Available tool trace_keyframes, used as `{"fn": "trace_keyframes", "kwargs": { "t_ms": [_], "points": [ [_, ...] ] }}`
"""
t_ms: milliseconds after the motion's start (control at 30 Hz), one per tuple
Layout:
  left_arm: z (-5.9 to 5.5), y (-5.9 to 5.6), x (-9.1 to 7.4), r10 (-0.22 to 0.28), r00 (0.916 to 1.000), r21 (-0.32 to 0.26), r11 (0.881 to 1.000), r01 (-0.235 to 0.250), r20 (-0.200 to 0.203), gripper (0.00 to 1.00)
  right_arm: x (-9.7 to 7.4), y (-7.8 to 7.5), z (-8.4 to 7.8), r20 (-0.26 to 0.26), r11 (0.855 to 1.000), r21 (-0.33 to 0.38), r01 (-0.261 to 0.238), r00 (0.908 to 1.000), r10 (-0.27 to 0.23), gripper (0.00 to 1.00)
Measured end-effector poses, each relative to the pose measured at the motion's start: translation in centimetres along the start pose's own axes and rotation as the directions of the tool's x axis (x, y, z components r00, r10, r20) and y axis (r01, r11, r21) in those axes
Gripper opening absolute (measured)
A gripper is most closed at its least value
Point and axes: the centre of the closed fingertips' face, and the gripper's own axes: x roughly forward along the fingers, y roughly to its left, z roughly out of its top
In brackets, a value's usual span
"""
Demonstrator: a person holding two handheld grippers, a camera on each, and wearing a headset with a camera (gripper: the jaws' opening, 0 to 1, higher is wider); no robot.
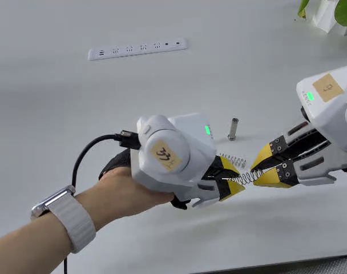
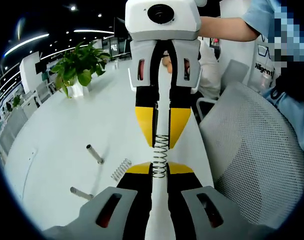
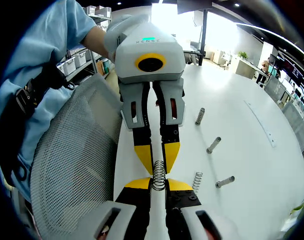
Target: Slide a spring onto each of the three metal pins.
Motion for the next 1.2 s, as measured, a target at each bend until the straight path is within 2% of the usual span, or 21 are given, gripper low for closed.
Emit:
{"fn": "trace_keyframes", "kwargs": {
  "t_ms": [167,300,700,767,833,867,1000,1200],
  "points": [
    [-0.19,0.06,0.13,-0.009,0.9997,0.007,1.000,0.010,-0.024,0.07,0.05,-0.01,0.29,-0.024,1.000,-0.028,-0.005,0.9997,0.005,0.07],
    [-0.20,0.01,0.14,-0.012,0.9995,0.006,1.000,0.012,-0.028,0.06,0.00,-0.18,0.31,-0.029,0.999,-0.043,-0.006,0.9996,0.004,0.07],
    [-0.03,-0.16,0.01,-0.017,0.9999,-0.026,1.000,0.017,0.000,0.06,-0.28,-0.10,0.14,-0.026,0.998,-0.070,-0.009,0.9996,0.007,0.07],
    [-0.12,-0.18,-0.02,-0.018,0.9998,-0.029,0.999,0.018,-0.002,0.06,-0.37,-0.18,0.21,-0.021,0.997,-0.080,-0.001,0.9998,0.000,0.12],
    [-0.24,-0.24,-0.04,-0.020,0.9998,-0.031,0.999,0.020,-0.005,0.06,-0.47,-0.27,0.35,-0.012,0.997,-0.075,0.007,0.9999,-0.008,0.24],
    [-0.27,-0.24,-0.06,-0.021,0.9998,-0.035,0.999,0.021,-0.004,0.06,-0.52,-0.29,0.39,-0.009,0.997,-0.077,0.011,0.9999,-0.011,0.25],
    [-0.22,-0.15,-0.25,-0.019,0.9998,-0.062,0.998,0.020,0.008,0.06,-0.59,-0.31,0.23,-0.012,0.996,-0.085,0.012,0.9998,-0.013,0.24],
    [-0.09,-0.19,-0.40,-0.018,0.9998,-0.063,0.998,0.019,0.013,0.06,-0.22,-0.02,0.02,-0.041,0.993,-0.121,0.000,0.9992,-0.005,0.19]
  ]
}}
